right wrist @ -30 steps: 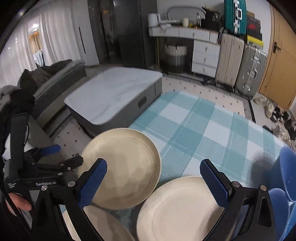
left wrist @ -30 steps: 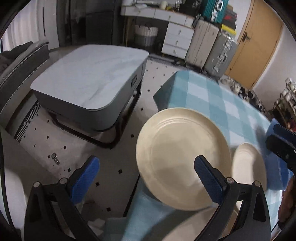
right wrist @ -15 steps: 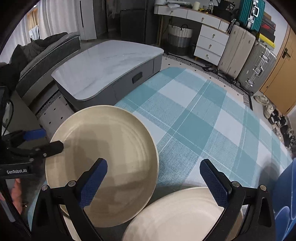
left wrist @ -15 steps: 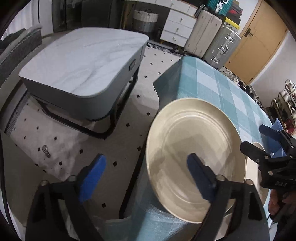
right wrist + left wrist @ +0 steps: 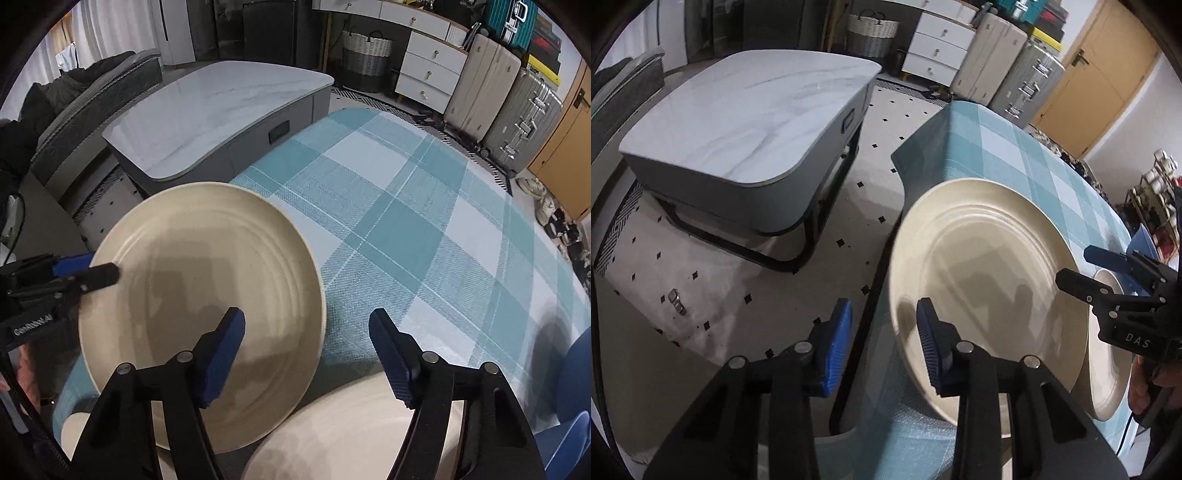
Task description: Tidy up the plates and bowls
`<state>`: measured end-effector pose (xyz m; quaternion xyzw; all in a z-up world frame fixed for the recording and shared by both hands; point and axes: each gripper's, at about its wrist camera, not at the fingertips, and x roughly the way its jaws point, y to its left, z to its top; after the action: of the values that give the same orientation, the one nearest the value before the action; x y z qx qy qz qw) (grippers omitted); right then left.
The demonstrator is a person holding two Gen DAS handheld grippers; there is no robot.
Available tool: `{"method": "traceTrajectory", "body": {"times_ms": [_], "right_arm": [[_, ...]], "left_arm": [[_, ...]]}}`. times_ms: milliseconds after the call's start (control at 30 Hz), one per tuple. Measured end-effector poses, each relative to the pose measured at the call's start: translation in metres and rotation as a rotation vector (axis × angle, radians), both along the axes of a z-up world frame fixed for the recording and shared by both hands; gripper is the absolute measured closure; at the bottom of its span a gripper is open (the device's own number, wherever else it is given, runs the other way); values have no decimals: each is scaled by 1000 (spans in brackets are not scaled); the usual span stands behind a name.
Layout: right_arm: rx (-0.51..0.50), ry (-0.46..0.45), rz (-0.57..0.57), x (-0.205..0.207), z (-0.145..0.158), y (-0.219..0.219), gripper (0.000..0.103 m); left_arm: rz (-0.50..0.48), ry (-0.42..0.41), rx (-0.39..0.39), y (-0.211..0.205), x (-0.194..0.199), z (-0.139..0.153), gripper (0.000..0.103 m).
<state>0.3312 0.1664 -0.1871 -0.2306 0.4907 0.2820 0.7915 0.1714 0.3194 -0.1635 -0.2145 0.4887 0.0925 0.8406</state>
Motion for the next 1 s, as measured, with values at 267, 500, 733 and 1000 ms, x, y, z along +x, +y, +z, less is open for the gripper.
{"method": "traceTrajectory", "body": {"times_ms": [267,500,733,1000], "right_arm": [[-33,54,15,-4,-13,5,70],[-26,47,-11,-3,-14,0,85],[-21,56,-22,-1,-13,0,88],[6,65,-45,-1,-10,-1,90]], "left_arm": [[-14,-8,-55,1,-2,0,90],[-44,22,-82,-1,1,-2,93],[-49,44,-90,-2,2,-1,95],[-27,87,-103,-2,2,0,95]]}}
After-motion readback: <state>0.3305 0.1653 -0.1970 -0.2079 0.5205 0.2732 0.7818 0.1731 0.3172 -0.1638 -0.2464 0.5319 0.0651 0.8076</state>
